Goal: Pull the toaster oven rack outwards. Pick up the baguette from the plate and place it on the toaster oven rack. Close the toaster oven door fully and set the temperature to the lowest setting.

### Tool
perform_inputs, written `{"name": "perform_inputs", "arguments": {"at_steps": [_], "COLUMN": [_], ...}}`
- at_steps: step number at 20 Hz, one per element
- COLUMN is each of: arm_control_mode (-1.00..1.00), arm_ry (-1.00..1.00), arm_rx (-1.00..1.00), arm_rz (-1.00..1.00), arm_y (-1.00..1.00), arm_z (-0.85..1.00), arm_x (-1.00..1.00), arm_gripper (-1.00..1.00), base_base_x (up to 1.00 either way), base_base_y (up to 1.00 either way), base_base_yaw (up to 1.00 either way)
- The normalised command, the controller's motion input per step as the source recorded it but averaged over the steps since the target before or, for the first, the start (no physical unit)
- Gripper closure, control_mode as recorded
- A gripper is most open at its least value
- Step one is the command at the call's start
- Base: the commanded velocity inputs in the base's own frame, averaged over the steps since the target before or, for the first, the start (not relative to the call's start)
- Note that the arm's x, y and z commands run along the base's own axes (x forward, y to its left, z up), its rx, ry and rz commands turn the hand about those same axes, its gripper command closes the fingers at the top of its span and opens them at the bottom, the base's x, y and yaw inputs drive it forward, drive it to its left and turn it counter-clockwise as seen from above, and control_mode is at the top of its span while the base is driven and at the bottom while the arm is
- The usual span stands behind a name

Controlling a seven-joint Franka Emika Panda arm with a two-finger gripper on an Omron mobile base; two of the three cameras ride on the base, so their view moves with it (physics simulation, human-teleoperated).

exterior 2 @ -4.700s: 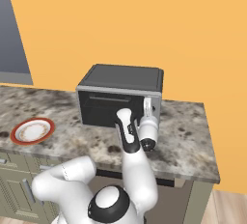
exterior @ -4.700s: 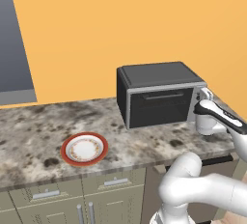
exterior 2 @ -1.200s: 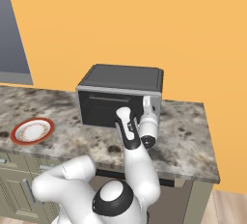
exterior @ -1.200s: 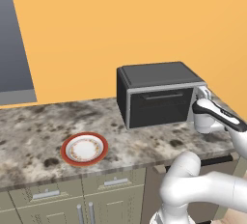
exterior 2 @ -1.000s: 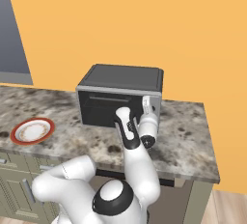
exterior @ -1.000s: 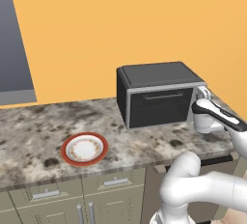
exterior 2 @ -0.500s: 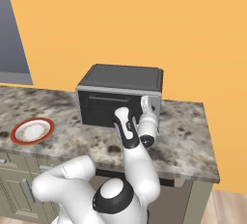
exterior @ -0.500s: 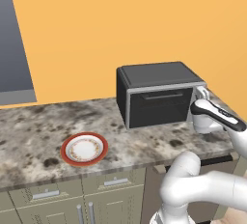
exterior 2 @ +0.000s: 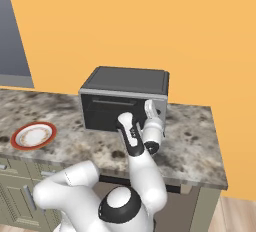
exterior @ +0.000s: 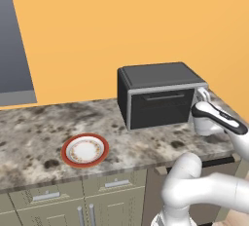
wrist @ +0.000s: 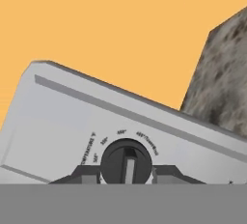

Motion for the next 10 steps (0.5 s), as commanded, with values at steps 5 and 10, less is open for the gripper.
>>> {"name": "perform_inputs", "arguments": {"at_steps": [5,10], "arm_control_mode": [-1.0,-1.0], "arm_ry": [-0.09,-0.07], "arm_rx": [-0.09,-0.09], "arm_rz": [0.0,0.0], "arm_y": [0.0,0.0], "arm_z": [-0.01,0.0], "arm_x": [0.0,0.0], "arm_gripper": [1.0,1.0], "base_base_x": [0.0,0.0], "base_base_y": [0.0,0.0], "base_base_yaw": [0.0,0.0]}}
